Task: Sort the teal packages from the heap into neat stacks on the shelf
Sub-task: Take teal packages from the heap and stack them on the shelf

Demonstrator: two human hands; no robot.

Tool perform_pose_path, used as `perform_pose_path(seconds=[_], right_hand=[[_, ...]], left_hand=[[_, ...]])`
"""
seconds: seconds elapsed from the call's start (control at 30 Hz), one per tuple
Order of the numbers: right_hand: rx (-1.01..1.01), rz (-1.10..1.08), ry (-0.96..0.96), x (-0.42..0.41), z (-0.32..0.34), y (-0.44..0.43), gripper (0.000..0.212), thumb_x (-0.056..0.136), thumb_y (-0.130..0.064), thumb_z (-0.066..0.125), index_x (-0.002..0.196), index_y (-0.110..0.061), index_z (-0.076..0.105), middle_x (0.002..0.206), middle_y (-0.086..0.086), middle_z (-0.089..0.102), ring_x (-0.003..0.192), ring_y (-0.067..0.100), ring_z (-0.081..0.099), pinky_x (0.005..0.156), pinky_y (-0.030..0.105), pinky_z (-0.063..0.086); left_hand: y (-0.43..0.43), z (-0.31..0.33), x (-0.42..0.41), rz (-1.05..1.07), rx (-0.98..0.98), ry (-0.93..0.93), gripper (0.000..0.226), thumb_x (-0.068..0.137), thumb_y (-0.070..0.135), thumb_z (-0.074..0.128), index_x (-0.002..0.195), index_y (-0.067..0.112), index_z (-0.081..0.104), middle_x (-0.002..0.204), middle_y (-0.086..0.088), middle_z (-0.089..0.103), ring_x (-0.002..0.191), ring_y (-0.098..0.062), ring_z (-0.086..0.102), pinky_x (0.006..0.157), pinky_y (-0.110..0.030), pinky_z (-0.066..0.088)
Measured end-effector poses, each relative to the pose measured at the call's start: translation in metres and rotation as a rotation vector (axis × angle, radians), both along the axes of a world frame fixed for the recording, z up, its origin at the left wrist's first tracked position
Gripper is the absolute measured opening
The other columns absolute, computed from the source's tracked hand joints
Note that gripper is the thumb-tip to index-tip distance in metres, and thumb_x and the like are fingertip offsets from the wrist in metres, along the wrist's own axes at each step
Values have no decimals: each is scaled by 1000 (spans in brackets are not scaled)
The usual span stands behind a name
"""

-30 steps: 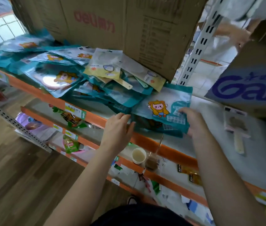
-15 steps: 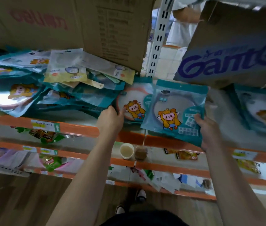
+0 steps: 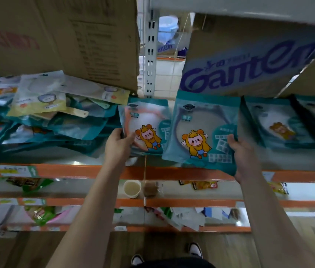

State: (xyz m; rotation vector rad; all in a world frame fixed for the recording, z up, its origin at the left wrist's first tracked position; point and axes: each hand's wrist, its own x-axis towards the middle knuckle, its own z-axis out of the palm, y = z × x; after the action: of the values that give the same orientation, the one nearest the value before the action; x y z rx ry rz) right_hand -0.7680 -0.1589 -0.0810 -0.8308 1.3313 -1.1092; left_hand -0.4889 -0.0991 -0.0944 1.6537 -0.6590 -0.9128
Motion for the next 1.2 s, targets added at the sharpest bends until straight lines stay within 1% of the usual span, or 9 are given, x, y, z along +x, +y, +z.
perform_pose_path(seconds=[0.1, 0.23, 0.43, 0.63, 0.73, 0.83, 0.9, 1.0, 1.2], right_hand=[[-44, -13, 23, -27, 9, -11, 14, 99, -23, 52, 94, -19, 65, 80, 0, 71, 66, 17, 70, 55, 33, 56], [-141, -82, 69, -90, 24, -36, 11, 97, -20, 56, 91, -19, 65, 75, -3, 71, 61, 13, 70, 49, 26, 55], [-171, -64, 83, -201, 45, -91, 14, 97, -17, 55, 101, -16, 68, 86, 3, 73, 71, 19, 71, 59, 36, 59], [-121, -30, 194, -269, 49, -152, 8, 94, -13, 60, 95, -10, 67, 69, 0, 71, 56, 13, 69, 50, 29, 57], [-81, 50, 237, -279, 40, -173, 8, 93, -8, 59, 88, -8, 66, 73, 7, 70, 52, 12, 68, 48, 28, 57], [-62, 116, 396, -283, 28, -186, 10, 94, -8, 60, 91, -1, 65, 69, 5, 68, 52, 14, 66, 46, 22, 52], [-119, 188, 681, -288, 22, -194, 19, 92, -19, 64, 95, 0, 65, 77, 7, 66, 62, 15, 62, 54, 22, 47], [-228, 295, 1099, -293, 23, -199, 19, 91, -30, 66, 86, -12, 60, 79, 7, 57, 59, 8, 45, 50, 20, 30], [-275, 354, 1269, -292, 12, -210, 30, 89, -32, 68, 85, -2, 67, 69, 4, 56, 58, 12, 50, 49, 24, 34]], left_hand=[[-2, 3, -23, 15, -88, 27, 4, 97, 17, 54, 101, 18, 56, 97, -3, 66, 85, -19, 68, 71, -38, 58], [-14, 10, -64, -28, -200, 29, 11, 98, 13, 52, 95, 22, 57, 98, -1, 67, 87, -16, 69, 73, -35, 58], [-45, 16, -149, -24, -251, 80, 10, 99, 10, 48, 102, 14, 56, 97, 0, 68, 78, -8, 69, 57, -21, 55], [-64, 11, -211, 37, -230, 45, 7, 99, 12, 50, 102, 12, 56, 100, -7, 68, 91, -27, 68, 75, -43, 58], [-65, 7, -227, 76, -220, 55, 9, 99, 12, 49, 103, 13, 57, 99, -5, 69, 90, -23, 68, 71, -39, 57], [-66, 3, -238, 96, -217, 42, 9, 99, 13, 48, 101, 14, 57, 97, -4, 69, 82, -17, 69, 60, -29, 57], [-68, 2, -243, 106, -208, 35, 9, 100, 13, 48, 104, 11, 56, 98, -4, 68, 79, -16, 70, 57, -27, 57], [-72, 1, -253, 110, -206, 31, 12, 100, 13, 47, 109, 8, 54, 99, -4, 68, 79, -15, 70, 57, -26, 57], [-81, 2, -269, 95, -207, 43, 14, 100, 13, 46, 111, 8, 53, 100, -2, 67, 84, -15, 68, 58, -24, 57]])
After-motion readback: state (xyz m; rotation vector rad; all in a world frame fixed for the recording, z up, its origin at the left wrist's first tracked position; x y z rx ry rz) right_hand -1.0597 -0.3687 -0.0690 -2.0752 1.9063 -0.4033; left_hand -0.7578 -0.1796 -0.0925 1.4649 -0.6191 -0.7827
